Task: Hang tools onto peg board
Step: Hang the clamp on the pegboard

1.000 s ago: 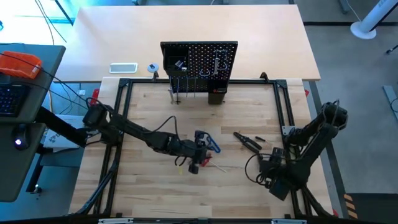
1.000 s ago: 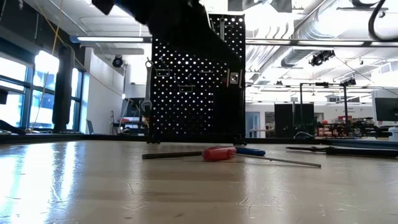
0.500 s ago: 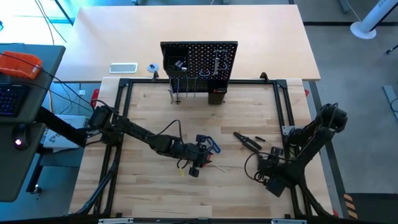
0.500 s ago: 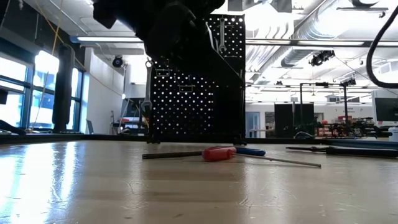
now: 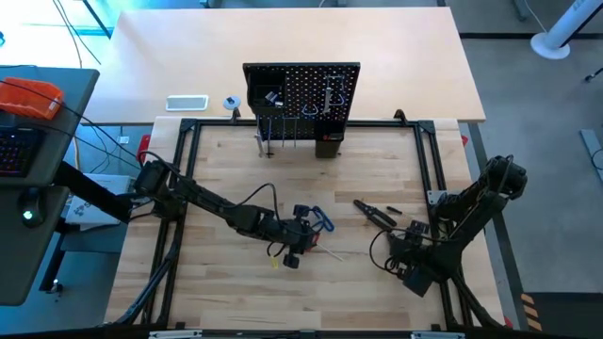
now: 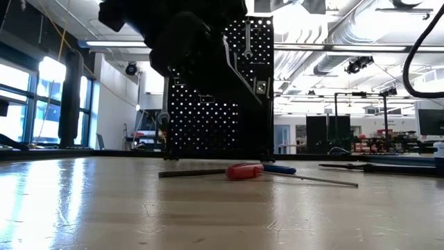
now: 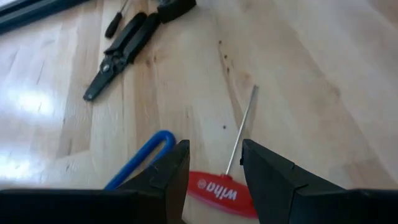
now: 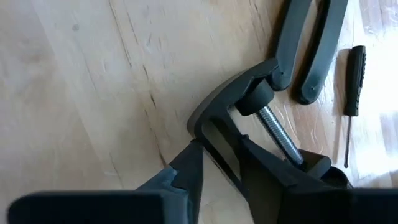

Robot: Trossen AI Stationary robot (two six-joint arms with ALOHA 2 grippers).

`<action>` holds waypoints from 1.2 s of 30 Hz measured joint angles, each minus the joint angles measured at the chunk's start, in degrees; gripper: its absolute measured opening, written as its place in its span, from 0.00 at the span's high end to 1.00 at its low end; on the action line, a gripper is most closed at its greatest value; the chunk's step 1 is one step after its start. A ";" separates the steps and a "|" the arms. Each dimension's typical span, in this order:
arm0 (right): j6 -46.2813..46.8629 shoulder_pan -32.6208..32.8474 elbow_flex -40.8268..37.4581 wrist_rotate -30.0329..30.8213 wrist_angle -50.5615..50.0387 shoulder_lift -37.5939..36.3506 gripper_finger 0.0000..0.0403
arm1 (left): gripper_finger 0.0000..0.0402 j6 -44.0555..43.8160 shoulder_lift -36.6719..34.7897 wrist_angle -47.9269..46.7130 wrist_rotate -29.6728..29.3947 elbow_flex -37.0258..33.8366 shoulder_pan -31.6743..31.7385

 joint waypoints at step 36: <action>-3.69 -0.04 11.28 12.95 -5.38 0.20 1.00 | 0.71 -0.59 -0.04 -3.95 -5.99 0.01 -0.55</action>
